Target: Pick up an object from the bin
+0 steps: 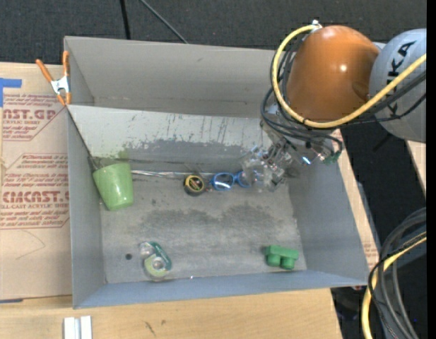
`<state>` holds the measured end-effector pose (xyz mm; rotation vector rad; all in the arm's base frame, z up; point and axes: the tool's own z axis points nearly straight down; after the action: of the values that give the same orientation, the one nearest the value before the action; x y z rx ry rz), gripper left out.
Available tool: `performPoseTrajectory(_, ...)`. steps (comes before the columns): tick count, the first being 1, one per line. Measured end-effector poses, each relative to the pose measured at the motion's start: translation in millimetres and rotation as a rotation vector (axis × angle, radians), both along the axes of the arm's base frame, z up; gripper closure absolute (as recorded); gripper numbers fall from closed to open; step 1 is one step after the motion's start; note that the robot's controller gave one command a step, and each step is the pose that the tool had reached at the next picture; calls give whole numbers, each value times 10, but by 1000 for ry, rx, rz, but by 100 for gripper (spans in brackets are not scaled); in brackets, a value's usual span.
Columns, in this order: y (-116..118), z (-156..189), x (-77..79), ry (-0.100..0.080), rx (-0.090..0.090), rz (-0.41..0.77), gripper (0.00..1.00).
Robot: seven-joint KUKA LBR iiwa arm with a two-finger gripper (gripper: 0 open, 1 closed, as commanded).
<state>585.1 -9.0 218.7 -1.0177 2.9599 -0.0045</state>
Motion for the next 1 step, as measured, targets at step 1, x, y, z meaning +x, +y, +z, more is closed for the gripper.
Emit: performPoseTrajectory(1, -1, -48, -20, 9, 1, -1, 0)
